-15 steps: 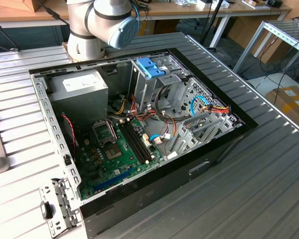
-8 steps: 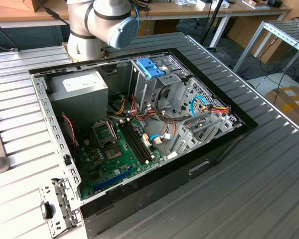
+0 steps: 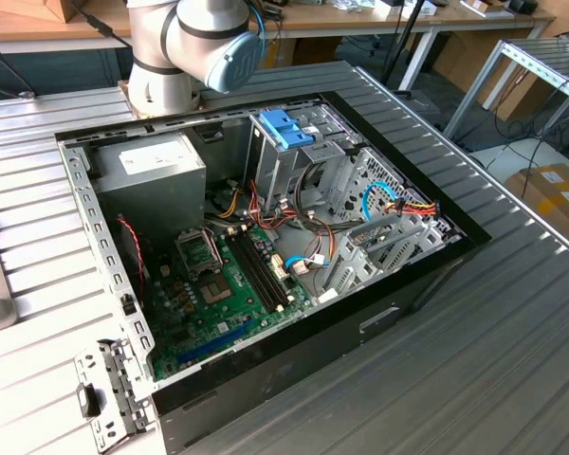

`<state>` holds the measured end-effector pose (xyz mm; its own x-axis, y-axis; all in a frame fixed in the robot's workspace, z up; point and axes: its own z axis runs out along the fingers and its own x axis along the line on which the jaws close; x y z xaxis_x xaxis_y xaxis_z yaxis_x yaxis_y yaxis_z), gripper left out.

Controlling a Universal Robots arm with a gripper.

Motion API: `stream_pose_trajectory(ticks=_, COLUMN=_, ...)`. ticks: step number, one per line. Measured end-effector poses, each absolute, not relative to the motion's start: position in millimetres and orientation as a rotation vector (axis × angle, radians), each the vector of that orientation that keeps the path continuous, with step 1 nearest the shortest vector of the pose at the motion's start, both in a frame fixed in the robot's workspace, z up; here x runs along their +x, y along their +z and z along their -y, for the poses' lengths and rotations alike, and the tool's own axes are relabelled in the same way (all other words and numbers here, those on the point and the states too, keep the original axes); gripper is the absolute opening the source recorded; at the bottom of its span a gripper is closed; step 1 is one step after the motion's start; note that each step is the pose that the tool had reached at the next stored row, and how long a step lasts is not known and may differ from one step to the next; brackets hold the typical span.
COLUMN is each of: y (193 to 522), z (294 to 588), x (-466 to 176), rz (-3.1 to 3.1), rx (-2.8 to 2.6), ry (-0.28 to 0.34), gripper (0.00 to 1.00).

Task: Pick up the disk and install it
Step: 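Pick up the disk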

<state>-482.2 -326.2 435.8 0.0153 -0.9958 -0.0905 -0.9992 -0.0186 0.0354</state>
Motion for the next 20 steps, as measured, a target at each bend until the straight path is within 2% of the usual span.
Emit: stream_pose_trajectory(ticks=20, y=432.8, z=325.0, x=-487.1, rz=-2.174, rx=-2.211, ry=0.138, gripper=0.37)
